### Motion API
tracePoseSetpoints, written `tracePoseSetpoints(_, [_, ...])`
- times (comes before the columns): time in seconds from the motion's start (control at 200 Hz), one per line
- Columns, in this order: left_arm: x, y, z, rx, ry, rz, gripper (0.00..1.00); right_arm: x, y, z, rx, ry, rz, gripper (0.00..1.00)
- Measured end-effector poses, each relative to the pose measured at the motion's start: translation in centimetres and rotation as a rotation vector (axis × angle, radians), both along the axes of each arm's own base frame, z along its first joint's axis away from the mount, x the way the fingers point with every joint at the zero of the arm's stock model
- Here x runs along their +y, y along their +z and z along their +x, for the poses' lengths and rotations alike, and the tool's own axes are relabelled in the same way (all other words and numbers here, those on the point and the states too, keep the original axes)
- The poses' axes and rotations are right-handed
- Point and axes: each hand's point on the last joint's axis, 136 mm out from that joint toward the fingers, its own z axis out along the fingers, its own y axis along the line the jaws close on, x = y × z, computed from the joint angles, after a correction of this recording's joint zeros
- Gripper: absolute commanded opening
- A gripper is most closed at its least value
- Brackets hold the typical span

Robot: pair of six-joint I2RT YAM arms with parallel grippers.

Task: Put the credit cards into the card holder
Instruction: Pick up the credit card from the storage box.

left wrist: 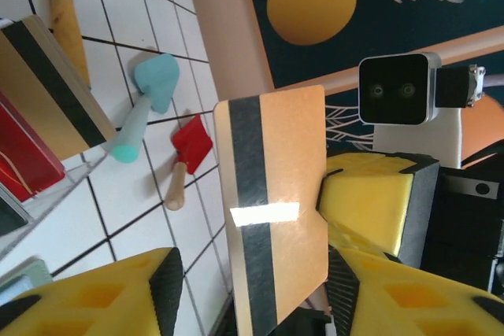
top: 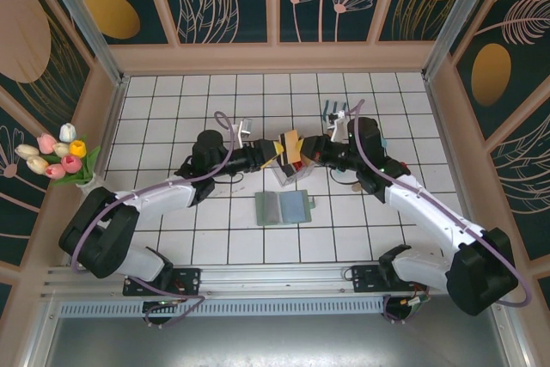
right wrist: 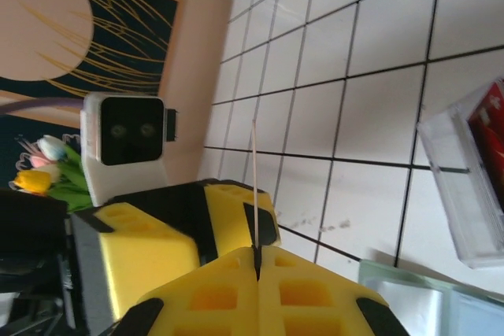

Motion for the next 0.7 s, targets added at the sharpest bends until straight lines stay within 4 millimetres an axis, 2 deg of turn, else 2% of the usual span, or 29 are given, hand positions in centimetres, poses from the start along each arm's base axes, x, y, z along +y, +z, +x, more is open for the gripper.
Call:
tracePoseSetpoints(0.255, [-0.1,1.0,-0.2,-0.008,-0.01,-0.048,0.2,0.3,0.6,-0.3,0.008,0.027,0.054,0.0])
tracePoseSetpoints(0.38, [-0.1,1.3,-0.1,-0.01,-0.007,-0.062,0.0,0.1,0.6,-0.1,0.012,0.02,0.059,0.0])
tracePoseSetpoints(0.42, [-0.1,1.6,-0.1,-0.02,-0.007,-0.068,0.0,0.0,0.4,0.0,0.02,0.015,0.055,0.0])
tracePoseSetpoints(0.46, [-0.1,1.7,-0.1,-0.016,-0.006,-0.072,0.0,-0.1,0.1,0.1,0.028,0.011,0.049,0.06])
tracePoseSetpoints(0.565, [0.0,0.9,-0.2,0.003,-0.004,-0.046,0.0,-0.5,-1.2,0.0,0.048,-0.006,-0.004,0.34])
tracePoseSetpoints(0.651, [0.2,-0.1,-0.4,0.026,0.016,-0.002,0.0,-1.6,-3.6,0.1,0.078,-0.05,-0.107,0.46])
tracePoseSetpoints(0.701, [0.6,-0.9,-0.5,0.04,0.04,0.033,0.0,-2.1,-5.2,-0.1,0.1,-0.072,-0.172,0.5])
